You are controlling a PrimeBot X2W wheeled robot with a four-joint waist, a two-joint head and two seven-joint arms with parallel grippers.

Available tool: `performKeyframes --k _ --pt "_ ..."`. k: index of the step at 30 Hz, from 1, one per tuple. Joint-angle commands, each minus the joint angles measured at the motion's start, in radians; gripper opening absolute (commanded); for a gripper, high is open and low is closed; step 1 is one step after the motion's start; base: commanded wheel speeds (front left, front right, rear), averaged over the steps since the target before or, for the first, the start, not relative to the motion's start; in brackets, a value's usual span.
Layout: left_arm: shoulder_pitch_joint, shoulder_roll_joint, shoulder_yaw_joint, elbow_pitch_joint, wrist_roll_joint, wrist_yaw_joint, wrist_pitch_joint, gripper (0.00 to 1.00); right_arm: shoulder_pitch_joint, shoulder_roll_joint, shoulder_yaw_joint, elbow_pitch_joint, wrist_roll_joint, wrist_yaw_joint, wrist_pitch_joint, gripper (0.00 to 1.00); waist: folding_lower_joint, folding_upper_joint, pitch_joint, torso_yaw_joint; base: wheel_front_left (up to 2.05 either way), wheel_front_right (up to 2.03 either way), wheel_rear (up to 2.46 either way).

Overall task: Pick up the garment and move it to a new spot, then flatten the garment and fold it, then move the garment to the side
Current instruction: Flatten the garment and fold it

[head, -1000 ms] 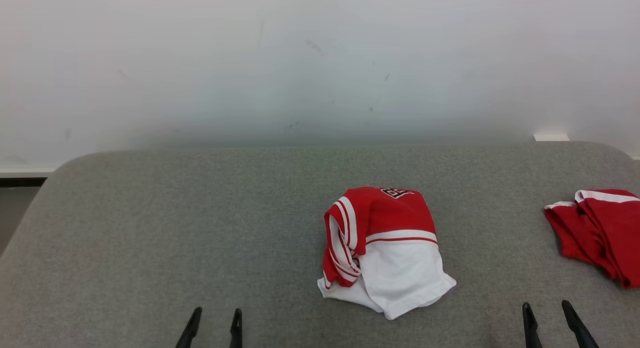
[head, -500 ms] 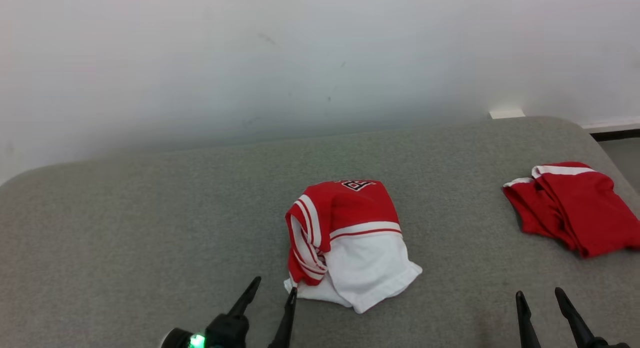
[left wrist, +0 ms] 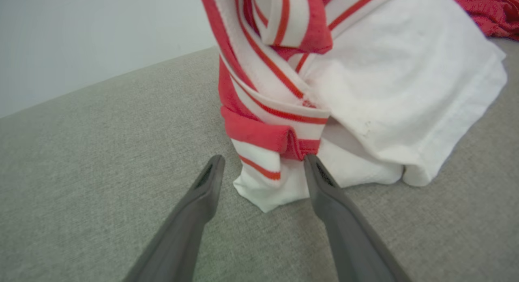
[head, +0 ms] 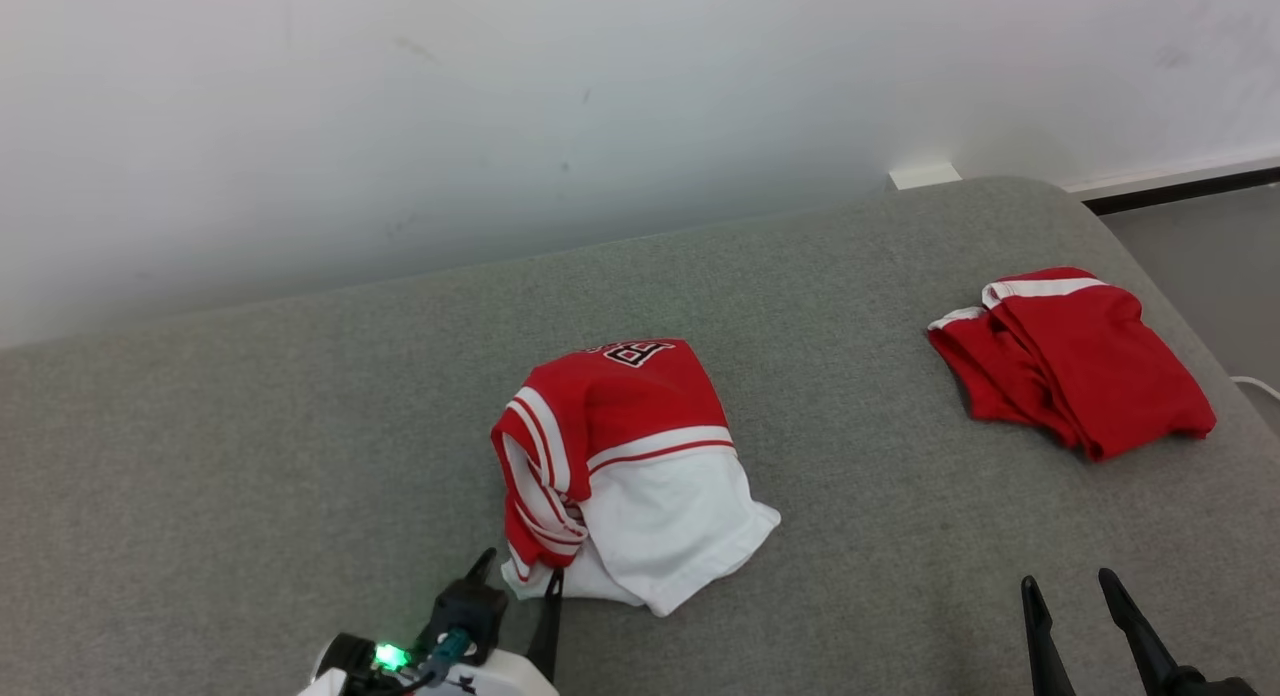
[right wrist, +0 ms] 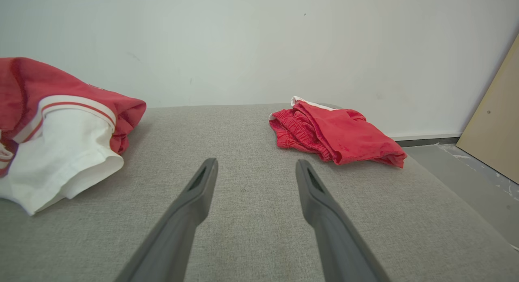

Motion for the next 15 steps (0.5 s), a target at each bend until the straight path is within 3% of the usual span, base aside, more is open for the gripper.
performKeyframes --k 1,3,7,8,15 --pt "-0.021 0.005 0.001 0.019 -0.019 0.008 0.0 0.95 -0.011 -0.003 -0.004 0.001 0.006 -0.003 0.001 1.0 -0.0001 -0.0001 0.007 -0.007 0.0 0.0 0.0" --pt "-0.032 0.005 0.002 0.039 -0.023 0.01 0.0 0.55 -0.014 -0.002 -0.005 0.0 0.008 -0.003 0.001 1.0 -0.0001 -0.0001 0.012 -0.011 0.0 0.0 0.0" --pt "-0.049 0.005 0.003 0.047 -0.037 0.0 0.0 0.06 -0.018 0.0 -0.008 0.002 0.007 -0.003 0.001 1.0 -0.0001 -0.0001 0.017 -0.013 0.0 0.0 0.0" --pt "-0.053 0.005 0.004 0.042 -0.045 -0.005 0.0 0.0 -0.019 0.001 -0.008 0.003 0.007 -0.003 0.001 1.0 -0.0001 -0.0001 0.017 -0.013 0.0 0.0 0.0" --pt "-0.059 0.005 0.035 -0.043 -0.183 -0.048 0.0 0.0 -0.009 0.003 -0.009 0.006 0.005 -0.003 0.001 1.0 -0.0001 -0.0001 0.005 0.0 0.0 0.0 0.0"
